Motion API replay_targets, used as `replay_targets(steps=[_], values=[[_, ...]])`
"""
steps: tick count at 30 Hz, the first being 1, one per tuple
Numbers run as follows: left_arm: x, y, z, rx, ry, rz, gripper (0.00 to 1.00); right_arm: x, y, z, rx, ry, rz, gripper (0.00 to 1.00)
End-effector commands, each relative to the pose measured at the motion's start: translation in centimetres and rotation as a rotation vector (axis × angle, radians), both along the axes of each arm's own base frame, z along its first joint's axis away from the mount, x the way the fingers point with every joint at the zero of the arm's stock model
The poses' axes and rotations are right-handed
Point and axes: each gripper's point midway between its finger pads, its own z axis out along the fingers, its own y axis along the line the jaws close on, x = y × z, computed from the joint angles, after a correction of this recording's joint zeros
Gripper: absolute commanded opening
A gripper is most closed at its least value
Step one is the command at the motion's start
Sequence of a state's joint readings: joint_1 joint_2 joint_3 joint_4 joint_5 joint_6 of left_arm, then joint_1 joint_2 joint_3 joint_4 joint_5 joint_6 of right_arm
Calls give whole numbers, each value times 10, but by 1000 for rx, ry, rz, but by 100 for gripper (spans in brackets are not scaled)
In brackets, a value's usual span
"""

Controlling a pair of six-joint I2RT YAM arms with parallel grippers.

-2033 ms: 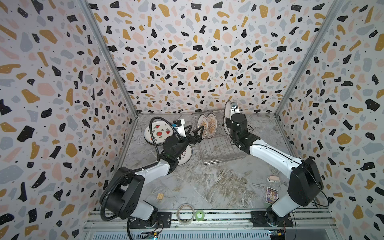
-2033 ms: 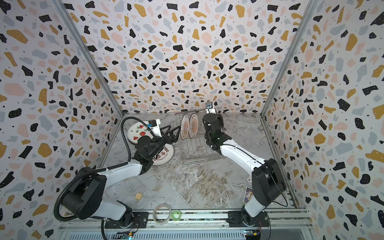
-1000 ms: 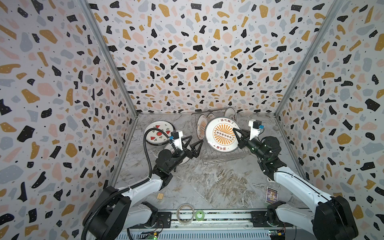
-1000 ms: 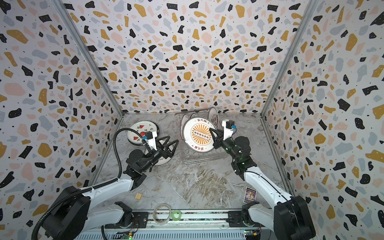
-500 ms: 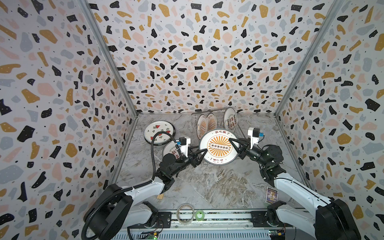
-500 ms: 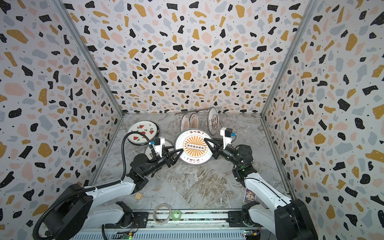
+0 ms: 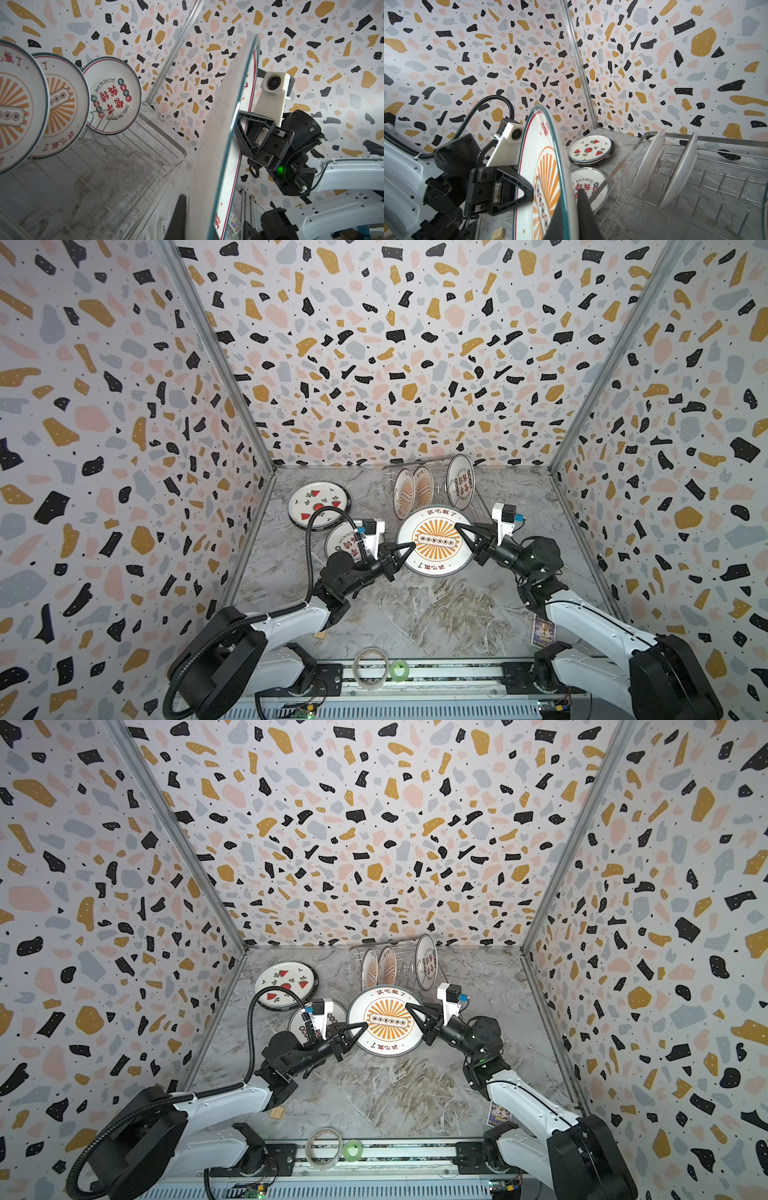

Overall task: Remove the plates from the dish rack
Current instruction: 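Grasp the sunburst plate's rim with the left gripper while the right holds it, then carry the plate onto the table plate with the left gripper while the right withdraws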

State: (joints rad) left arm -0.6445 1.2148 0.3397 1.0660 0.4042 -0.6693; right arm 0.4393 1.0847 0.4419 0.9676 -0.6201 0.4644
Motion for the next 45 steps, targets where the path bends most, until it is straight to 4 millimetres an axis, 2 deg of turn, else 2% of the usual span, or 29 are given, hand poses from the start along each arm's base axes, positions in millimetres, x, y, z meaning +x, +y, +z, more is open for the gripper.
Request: replay_targets(steps=[1, 6, 10, 16, 21, 26, 27, 29, 33, 38, 43, 45], values=[[-3, 12, 12, -39, -40, 57, 0, -6, 17, 15, -12, -29, 51, 7], [-9, 31, 22, -59, -56, 125, 0, 11, 15, 2, -46, 50, -46, 38], [-12, 42, 29, -73, -79, 170, 0, 24, 6, -7, -74, 77, -145, 49], [-14, 48, 32, -75, -93, 192, 0, 36, -7, -27, -112, 107, -252, 56], [2, 63, 23, -72, -52, 293, 0, 34, -12, -33, -115, 104, -272, 76], [16, 85, 24, -161, 8, 356, 0, 20, -3, -25, -113, 70, -212, 82], [18, 89, 25, -185, 19, 359, 0, 17, -1, -22, -111, 57, -205, 85], [24, 97, 22, -207, 51, 386, 0, 12, 4, -21, -112, 37, -204, 100], [37, 119, 11, -273, 144, 483, 0, 10, 16, -22, -125, 9, -215, 99], [42, 138, 9, -339, 183, 542, 0, 14, 37, -24, -122, -3, -185, 99], [54, 157, -17, -381, 326, 639, 0, 8, 71, -32, -188, -28, -112, 99], [51, 165, -19, -447, 344, 641, 0, 6, 81, -36, -205, -43, -94, 99]])
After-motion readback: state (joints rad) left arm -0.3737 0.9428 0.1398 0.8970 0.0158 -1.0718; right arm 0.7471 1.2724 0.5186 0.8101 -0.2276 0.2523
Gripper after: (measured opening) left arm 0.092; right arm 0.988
